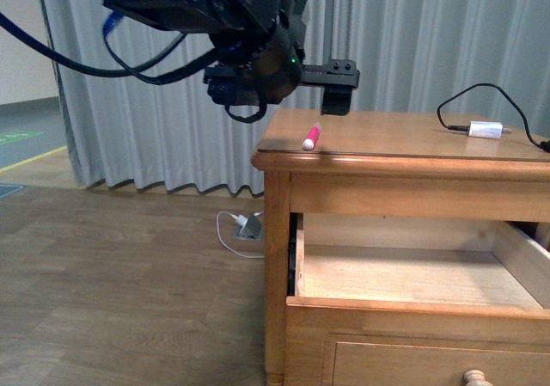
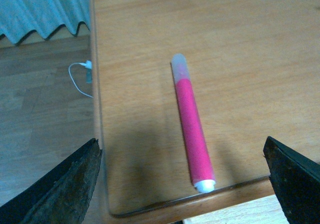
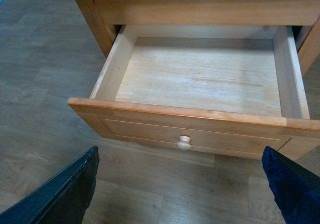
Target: Place pink marker in drawer with both arms
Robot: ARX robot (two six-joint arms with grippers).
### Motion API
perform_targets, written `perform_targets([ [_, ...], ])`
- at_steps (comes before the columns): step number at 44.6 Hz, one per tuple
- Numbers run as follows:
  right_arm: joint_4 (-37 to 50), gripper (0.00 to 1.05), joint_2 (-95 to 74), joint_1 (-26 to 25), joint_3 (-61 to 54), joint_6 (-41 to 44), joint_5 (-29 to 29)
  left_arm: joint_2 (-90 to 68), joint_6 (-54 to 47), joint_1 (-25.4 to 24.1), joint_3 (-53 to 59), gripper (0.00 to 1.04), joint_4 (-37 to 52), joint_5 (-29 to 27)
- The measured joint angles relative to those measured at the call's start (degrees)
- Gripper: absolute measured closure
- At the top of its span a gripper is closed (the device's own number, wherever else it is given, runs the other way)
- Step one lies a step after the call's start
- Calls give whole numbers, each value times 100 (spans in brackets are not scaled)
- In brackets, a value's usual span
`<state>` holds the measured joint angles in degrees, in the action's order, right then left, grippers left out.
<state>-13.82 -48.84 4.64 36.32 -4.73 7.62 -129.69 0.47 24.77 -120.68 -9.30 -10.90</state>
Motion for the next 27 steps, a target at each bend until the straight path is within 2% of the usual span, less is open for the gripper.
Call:
perform_targets([
  [12,0,8,0,0,0,0,-2,-1016,177,111,-1381,6,-872,-326],
  [27,0,8,0,0,0,0,0,-1655,308,17,-2481,6,-1366,-304],
])
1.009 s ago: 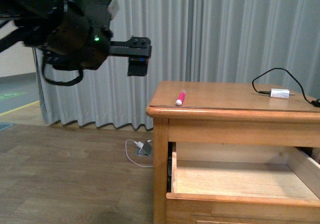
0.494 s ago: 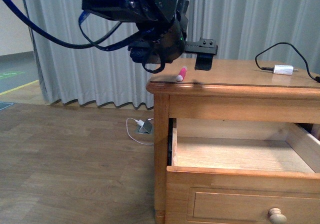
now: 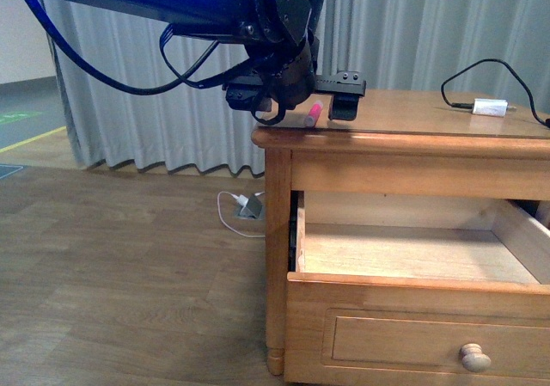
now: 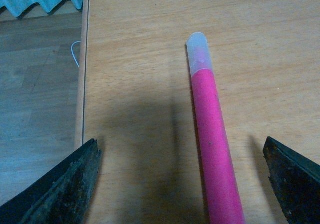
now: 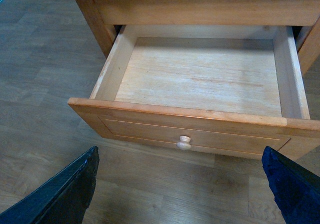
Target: Place pink marker in drawer with both arms
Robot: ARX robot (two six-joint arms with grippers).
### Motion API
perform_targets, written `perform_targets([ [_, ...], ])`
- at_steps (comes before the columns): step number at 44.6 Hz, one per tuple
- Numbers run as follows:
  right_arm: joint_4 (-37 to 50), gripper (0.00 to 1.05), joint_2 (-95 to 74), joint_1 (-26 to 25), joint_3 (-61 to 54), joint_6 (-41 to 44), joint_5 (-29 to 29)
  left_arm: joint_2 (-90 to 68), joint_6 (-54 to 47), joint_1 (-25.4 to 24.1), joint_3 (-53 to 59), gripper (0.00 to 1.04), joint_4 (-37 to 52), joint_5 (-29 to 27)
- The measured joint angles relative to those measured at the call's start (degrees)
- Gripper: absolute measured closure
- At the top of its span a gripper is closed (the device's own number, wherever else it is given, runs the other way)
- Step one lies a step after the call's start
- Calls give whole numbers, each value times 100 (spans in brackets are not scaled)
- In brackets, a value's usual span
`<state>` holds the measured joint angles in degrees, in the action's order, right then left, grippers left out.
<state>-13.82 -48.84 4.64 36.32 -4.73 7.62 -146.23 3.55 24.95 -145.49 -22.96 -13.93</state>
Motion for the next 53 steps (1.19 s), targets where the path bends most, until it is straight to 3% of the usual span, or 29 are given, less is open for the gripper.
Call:
perform_targets([
  [22,0,8,0,0,0,0,0,-863,-17,13,-1626,6,-946,26],
  [26,0,8,0,0,0,0,0,-938,-48,13,-1786,17,-1051,26],
  [27,0,8,0,0,0,0,0,-979,-52,15,-1886,25,-1115,24],
  [28,0,8,0,0,0,0,0,-979,-52,15,-1886,25,-1115,24],
  [42,0,8,0,0,0,0,0,-1032,-166,7,-2020,90,-1222,39],
  [48,0,8,0,0,0,0,0,-505,-256,-22,-861,90,-326,387],
  [53,0,8,0,0,0,0,0,389,-485,-68,855,90,713,1034],
])
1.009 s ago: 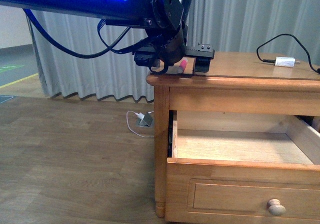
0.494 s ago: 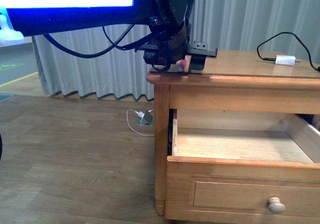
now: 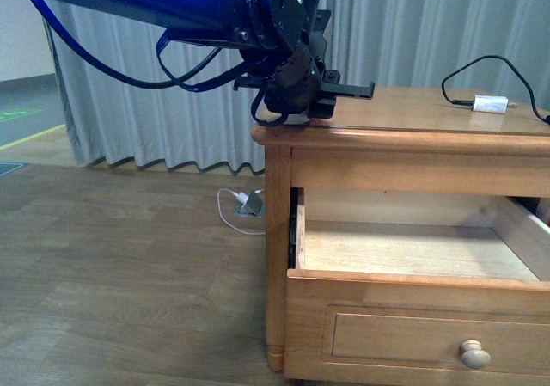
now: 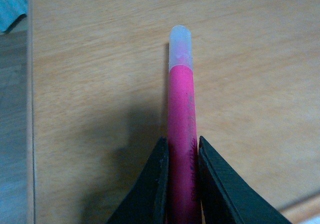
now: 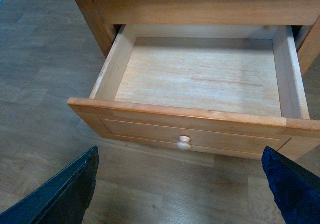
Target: Place pink marker in drawer with both arms
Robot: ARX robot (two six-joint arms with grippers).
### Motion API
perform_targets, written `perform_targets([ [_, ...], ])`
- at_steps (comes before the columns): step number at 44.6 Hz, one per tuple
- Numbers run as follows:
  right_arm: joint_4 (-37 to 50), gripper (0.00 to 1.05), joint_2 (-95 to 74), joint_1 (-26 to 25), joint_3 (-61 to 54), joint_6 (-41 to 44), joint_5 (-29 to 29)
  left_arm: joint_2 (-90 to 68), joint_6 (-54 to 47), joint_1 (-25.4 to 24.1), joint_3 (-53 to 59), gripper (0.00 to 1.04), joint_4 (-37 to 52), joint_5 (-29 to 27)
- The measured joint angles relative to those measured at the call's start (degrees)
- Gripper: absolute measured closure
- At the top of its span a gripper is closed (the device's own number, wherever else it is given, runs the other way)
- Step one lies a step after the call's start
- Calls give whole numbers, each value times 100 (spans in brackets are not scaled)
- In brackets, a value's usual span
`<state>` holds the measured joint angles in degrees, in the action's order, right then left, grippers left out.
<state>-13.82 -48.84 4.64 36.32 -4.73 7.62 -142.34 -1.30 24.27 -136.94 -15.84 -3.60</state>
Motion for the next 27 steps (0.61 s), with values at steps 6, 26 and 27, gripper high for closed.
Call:
perform_targets([
  [6,0,8,0,0,0,0,0,859,-354,-50,1370,90,691,737],
  [26,0,8,0,0,0,0,0,2966,-1471,-79,4658,90,1873,2479],
  [27,0,8,0,0,0,0,0,2959,-1486,-57,4708,90,1895,2470],
])
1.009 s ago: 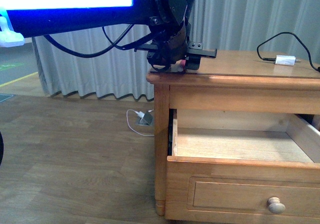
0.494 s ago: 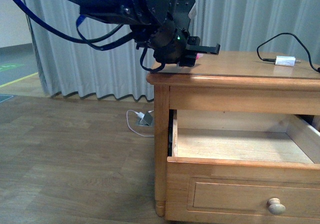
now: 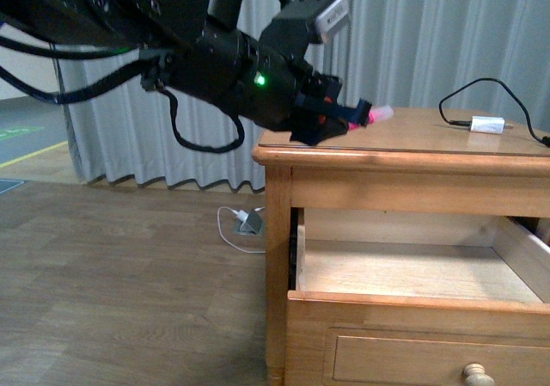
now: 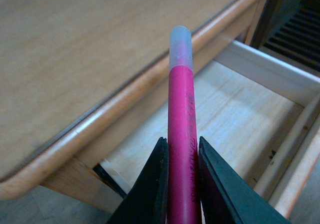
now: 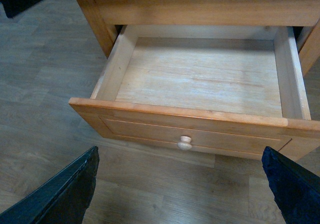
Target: Place pink marker in drawer with both arms
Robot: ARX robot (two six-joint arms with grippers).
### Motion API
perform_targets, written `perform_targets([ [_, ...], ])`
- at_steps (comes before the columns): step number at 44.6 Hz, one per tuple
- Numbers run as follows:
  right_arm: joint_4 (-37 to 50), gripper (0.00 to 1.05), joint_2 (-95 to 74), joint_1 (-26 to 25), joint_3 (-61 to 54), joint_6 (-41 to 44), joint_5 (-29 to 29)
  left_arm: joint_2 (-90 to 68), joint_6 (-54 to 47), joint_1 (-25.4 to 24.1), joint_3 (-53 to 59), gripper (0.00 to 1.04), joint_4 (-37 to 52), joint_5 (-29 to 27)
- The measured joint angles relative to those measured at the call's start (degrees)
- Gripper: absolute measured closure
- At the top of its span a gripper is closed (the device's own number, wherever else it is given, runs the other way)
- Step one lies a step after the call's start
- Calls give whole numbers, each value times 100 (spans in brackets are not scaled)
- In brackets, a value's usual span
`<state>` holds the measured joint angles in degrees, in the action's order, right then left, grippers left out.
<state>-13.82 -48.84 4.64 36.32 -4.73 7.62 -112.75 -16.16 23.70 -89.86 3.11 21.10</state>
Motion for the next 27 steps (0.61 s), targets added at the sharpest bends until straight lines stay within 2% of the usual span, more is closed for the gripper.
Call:
perform_targets([
  [11,0,8,0,0,-2,0,0,-426,55,367,160,90,424,-299],
  [27,0,8,0,0,-2,0,0,-1266,216,732,42,90,483,-684],
])
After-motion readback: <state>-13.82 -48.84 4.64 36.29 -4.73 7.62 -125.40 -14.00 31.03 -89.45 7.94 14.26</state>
